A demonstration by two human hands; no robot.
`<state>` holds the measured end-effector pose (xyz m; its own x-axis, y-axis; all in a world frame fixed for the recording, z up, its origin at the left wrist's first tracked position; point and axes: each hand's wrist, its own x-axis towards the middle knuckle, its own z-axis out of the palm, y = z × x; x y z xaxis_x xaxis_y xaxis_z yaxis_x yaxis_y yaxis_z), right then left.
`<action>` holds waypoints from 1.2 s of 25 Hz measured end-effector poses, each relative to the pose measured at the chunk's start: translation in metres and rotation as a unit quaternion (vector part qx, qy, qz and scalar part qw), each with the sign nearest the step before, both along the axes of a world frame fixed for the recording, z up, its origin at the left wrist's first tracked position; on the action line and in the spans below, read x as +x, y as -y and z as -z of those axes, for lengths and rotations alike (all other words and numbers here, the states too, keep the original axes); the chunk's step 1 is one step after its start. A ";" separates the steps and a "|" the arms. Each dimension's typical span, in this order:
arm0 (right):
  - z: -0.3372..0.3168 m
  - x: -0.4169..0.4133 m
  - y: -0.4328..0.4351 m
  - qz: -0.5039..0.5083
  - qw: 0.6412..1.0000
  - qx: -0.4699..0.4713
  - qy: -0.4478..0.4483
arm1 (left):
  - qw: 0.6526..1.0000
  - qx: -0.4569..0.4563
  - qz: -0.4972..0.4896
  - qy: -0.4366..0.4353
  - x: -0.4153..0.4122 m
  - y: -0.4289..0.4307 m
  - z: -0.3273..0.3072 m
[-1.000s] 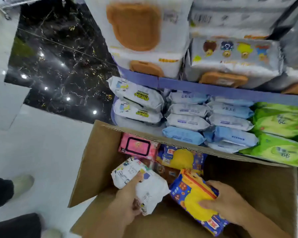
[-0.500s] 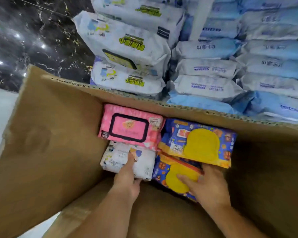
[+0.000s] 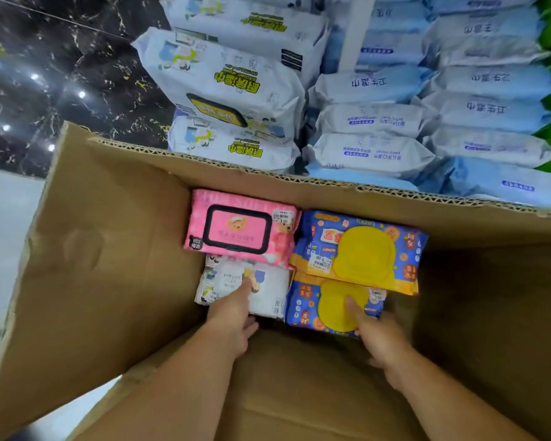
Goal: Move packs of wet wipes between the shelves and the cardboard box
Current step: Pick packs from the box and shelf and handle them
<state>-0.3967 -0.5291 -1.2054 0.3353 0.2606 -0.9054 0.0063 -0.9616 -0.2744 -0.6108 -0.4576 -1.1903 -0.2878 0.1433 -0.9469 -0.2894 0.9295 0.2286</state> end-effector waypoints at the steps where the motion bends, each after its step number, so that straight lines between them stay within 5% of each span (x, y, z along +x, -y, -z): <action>1: -0.005 0.002 0.001 -0.032 0.999 -0.004 0.022 | 1.000 -0.015 0.022 -0.014 0.001 -0.002 -0.012; 6: -0.070 0.008 0.001 -0.083 0.996 0.013 0.006 | 0.986 -0.029 0.160 -0.035 0.002 -0.004 -0.075; 13: -0.201 0.016 0.003 -0.027 0.992 0.111 -0.049 | 0.923 0.106 0.367 -0.040 0.032 -0.004 -0.212; 21: -0.476 0.041 -0.039 0.012 0.974 0.223 -0.048 | 0.865 0.240 0.440 -0.008 0.064 -0.042 -0.482; 30: -0.736 0.079 -0.078 -0.018 0.905 0.423 0.038 | 0.783 0.451 0.428 0.022 0.113 -0.107 -0.742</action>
